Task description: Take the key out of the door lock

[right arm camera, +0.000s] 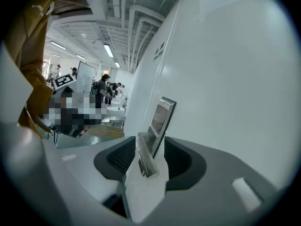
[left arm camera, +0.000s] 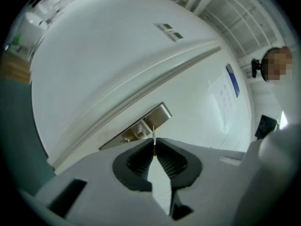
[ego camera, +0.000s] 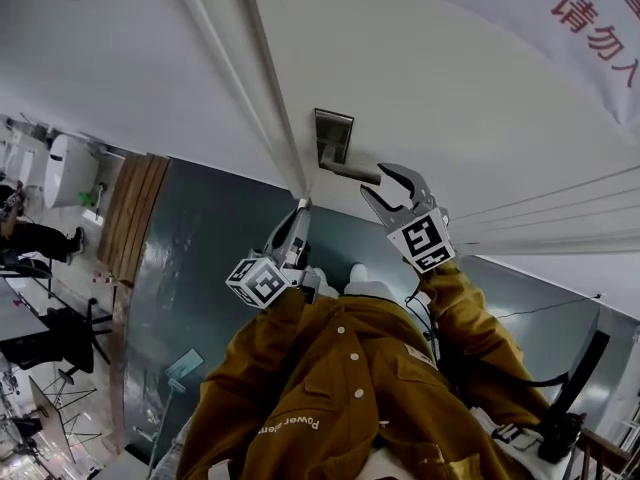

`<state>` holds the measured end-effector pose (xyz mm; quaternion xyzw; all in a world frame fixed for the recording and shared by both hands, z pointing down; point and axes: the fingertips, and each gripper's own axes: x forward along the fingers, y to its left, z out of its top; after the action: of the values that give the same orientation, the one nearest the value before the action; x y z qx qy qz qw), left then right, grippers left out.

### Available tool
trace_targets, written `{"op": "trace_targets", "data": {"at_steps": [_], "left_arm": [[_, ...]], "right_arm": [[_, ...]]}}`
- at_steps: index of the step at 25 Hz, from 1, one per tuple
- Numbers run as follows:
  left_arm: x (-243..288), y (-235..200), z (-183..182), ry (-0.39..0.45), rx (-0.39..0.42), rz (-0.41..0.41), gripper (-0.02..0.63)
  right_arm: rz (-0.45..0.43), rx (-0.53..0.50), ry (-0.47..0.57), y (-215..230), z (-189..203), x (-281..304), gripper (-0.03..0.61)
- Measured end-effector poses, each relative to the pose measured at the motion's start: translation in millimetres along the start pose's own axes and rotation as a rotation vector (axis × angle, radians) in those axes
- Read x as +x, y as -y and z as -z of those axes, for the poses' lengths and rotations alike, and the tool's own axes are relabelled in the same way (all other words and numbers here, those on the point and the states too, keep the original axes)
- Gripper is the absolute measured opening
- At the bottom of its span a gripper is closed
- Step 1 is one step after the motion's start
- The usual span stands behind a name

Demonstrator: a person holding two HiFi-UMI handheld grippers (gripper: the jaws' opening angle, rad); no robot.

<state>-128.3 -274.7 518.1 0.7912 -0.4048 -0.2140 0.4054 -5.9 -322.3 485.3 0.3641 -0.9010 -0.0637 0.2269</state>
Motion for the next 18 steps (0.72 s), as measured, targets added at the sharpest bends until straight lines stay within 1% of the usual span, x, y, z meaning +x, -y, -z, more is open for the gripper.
{"op": "trace_targets", "data": {"at_steps": [1, 3, 4, 5, 6, 8, 10, 13, 15, 18], "left_arm": [[-2.3, 12.3, -6.5, 0.000, 0.075, -0.002, 0.025], [-6.6, 35.0, -17.6, 0.001, 0.230, -0.016, 0.025], [-7.8, 45.6, -22.1, 0.002, 0.310, -0.025, 0.025], [-8.3, 55.7, -25.6, 0.003, 0.385, -0.033, 0.025], [-8.2, 64.9, -28.2, 0.004, 0.450, -0.037, 0.025], [-8.3, 80.5, -30.4, 0.001, 0.550, -0.038, 0.025], [-10.7, 91.9, -28.7, -0.012, 0.629, -0.039, 0.025], [-12.4, 102.6, -22.6, -0.036, 0.713, -0.045, 0.025], [-9.0, 105.6, -17.3, -0.057, 0.747, -0.052, 0.025], [-4.5, 107.9, -11.6, -0.078, 0.766, -0.057, 0.025]], "right_arm": [[0.024, 0.020, 0.044, 1.9, -11.6, -7.6, 0.191], [0.062, 0.067, 0.150, 5.6, -34.7, -24.3, 0.134], [0.077, 0.110, 0.189, 6.7, -42.3, -32.8, 0.092], [0.088, 0.164, 0.210, 7.1, -46.4, -40.6, 0.031], [0.095, 0.210, 0.221, 6.8, -48.7, -47.2, 0.006], [0.101, 0.261, 0.236, 3.6, -51.5, -56.2, 0.006], [0.109, 0.281, 0.240, -3.4, -50.5, -61.9, 0.005], [0.120, 0.313, 0.226, -13.0, -40.5, -65.3, 0.005], [0.133, 0.343, 0.221, -13.3, -34.5, -67.3, 0.005], [0.138, 0.360, 0.230, -13.5, -32.2, -69.4, 0.005]]}}
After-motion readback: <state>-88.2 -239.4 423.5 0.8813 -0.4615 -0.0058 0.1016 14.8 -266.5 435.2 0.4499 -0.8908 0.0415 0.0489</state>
